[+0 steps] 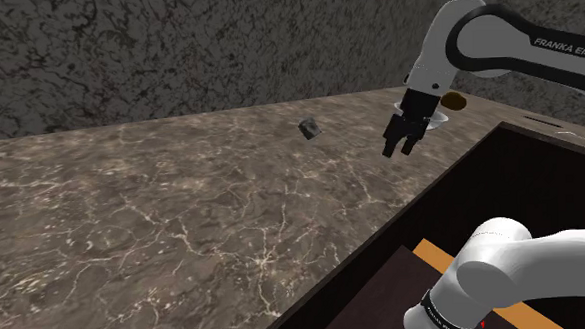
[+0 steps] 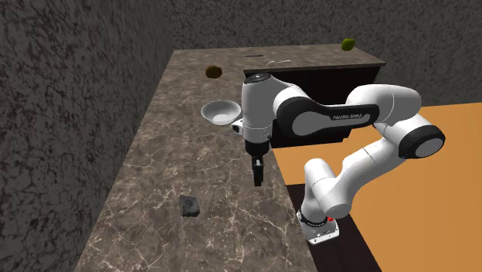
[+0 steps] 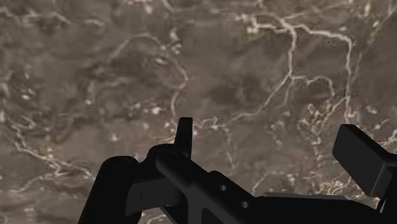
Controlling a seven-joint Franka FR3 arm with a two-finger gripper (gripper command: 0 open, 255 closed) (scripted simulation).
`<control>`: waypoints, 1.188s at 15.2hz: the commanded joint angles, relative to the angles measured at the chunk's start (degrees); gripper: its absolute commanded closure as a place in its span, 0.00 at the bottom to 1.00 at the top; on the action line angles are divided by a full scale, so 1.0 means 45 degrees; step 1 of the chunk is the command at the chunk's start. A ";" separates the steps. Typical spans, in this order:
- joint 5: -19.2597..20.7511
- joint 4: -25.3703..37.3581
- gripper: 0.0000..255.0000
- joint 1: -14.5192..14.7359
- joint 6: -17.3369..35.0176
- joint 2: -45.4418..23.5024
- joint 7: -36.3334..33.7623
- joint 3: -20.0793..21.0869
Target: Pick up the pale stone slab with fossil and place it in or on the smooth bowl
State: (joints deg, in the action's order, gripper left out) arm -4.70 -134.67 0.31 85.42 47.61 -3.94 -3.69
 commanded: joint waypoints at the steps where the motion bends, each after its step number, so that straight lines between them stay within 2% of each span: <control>1: 0.0000 0.0000 0.00 0.0000 0.0000 0.0000 0.0000 0.0000; 9: 0.0223 0.2666 0.00 0.1064 0.1513 -0.3712 0.1807 0.0221; 18: 0.0505 0.6501 0.00 0.1987 0.2106 -0.7576 0.3564 0.0757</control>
State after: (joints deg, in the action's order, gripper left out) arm -2.60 -108.03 8.80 94.74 15.96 11.24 -0.62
